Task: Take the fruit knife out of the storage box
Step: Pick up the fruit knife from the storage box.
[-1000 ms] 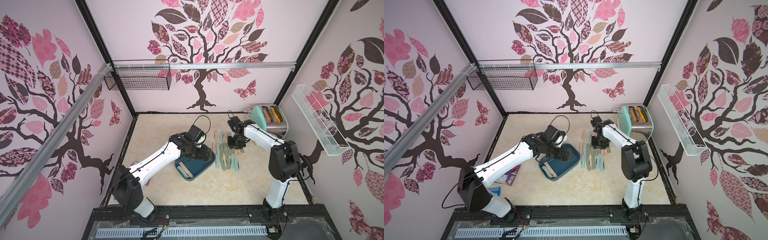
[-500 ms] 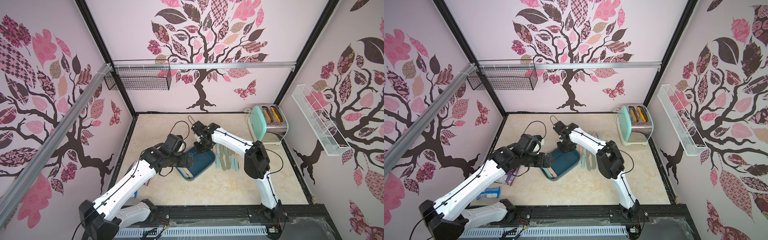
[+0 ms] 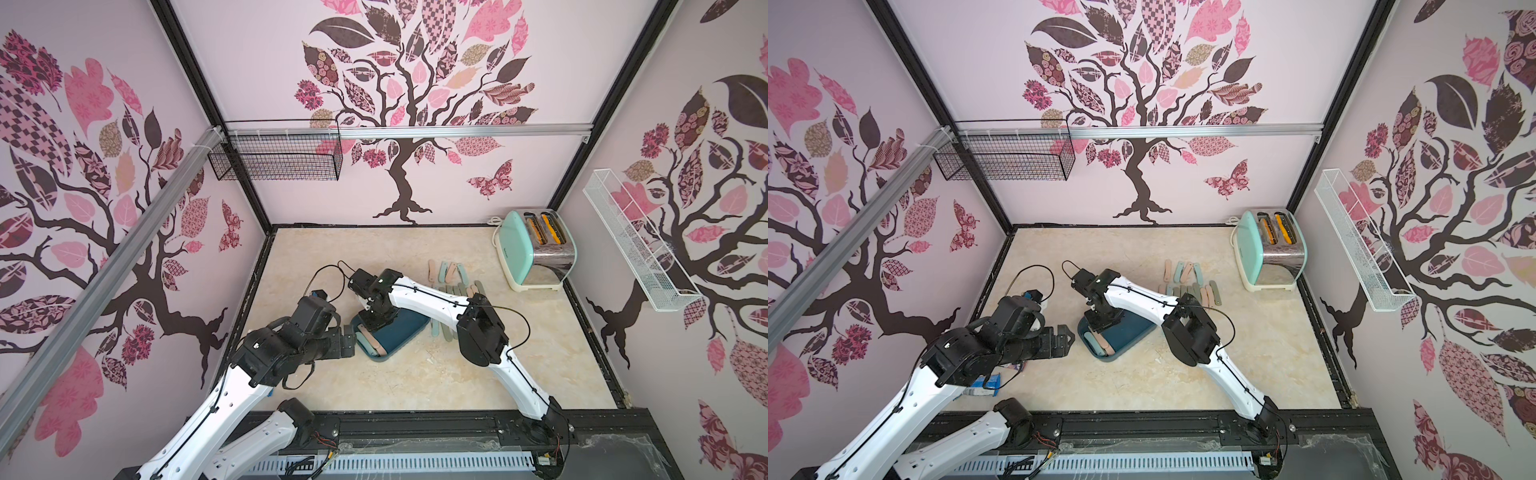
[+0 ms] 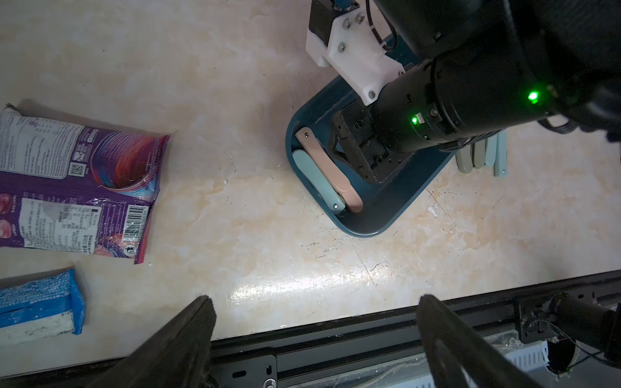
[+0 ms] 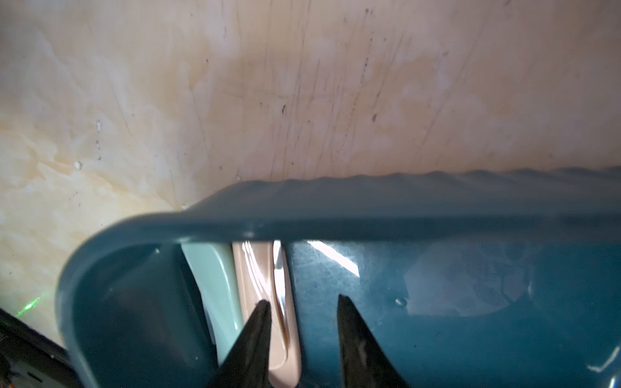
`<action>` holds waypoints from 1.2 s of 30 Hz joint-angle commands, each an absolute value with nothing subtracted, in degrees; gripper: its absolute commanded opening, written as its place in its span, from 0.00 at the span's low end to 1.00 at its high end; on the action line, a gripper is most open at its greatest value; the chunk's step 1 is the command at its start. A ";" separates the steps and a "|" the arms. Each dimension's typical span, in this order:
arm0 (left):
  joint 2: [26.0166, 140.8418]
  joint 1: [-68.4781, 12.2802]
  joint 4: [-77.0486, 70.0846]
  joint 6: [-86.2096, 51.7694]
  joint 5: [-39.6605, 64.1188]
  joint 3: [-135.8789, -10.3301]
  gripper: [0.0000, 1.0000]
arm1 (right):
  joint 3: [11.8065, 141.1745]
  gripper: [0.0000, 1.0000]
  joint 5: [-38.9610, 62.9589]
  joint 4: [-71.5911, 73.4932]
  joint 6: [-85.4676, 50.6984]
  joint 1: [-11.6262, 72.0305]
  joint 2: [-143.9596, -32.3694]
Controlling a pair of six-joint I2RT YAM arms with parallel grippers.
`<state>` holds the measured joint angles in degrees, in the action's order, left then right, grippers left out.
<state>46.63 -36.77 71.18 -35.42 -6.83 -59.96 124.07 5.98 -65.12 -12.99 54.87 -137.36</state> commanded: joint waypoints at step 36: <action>45.84 -36.56 73.71 -36.65 -8.44 -58.54 0.98 | 115.39 0.41 7.47 -57.69 -14.22 55.89 -130.09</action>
